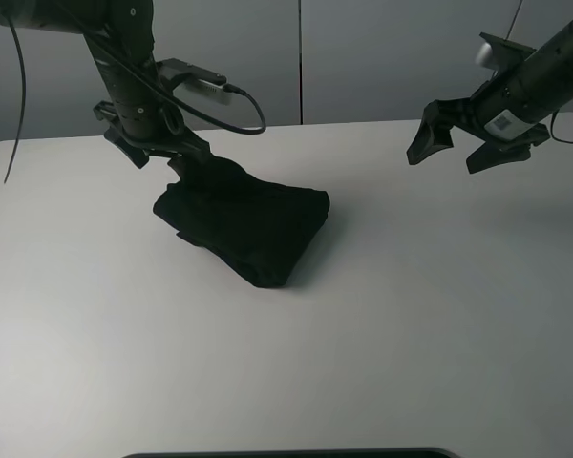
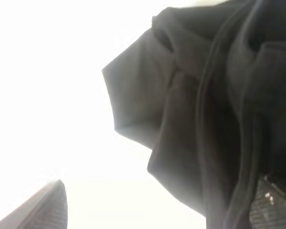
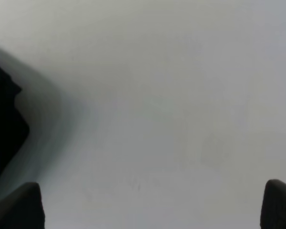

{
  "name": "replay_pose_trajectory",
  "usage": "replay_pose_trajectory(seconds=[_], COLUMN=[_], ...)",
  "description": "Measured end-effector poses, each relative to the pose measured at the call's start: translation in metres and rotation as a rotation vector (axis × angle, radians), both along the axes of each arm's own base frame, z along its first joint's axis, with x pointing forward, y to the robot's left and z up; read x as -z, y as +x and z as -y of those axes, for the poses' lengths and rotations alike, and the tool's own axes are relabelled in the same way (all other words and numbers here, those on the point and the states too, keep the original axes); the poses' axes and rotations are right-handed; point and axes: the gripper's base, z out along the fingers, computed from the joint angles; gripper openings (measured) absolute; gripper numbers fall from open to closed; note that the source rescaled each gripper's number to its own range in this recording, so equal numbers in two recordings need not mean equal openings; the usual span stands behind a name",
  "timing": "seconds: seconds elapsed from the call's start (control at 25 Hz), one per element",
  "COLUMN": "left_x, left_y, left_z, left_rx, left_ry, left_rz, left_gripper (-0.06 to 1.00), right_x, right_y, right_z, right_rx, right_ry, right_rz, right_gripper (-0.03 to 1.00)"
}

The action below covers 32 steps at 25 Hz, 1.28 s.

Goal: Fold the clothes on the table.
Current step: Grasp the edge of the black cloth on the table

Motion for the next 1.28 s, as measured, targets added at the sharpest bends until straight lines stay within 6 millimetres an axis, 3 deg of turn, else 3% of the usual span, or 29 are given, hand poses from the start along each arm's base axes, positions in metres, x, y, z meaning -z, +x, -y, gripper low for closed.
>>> replay_pose_trajectory(seconds=[0.44,0.76,0.88,1.08,1.28], left_x=[0.021,0.062,0.065,0.047,-0.018], left_y=[0.004,0.008,0.009,0.009,0.003], left_z=[0.009,0.011,0.011,0.011,0.007], left_rx=[0.024,0.034,0.034,0.038,0.048], left_ry=[-0.058,-0.014,-0.014,-0.037,-0.11], left_rz=[-0.024,-0.074,-0.077,-0.037,0.086], left_gripper=[0.98,0.98,0.98,0.98,0.98], right_x=[0.0,-0.001,0.0,-0.001,-0.03], right_y=[-0.002,-0.007,-0.008,-0.009,-0.016], right_z=[-0.001,-0.004,-0.004,-0.004,-0.003], right_rx=[-0.022,-0.038,-0.044,-0.048,-0.075], right_ry=[0.005,0.037,0.039,0.039,0.021], right_rz=[-0.022,-0.074,-0.081,-0.081,0.013], right_gripper=[0.97,0.97,0.97,0.97,0.97])
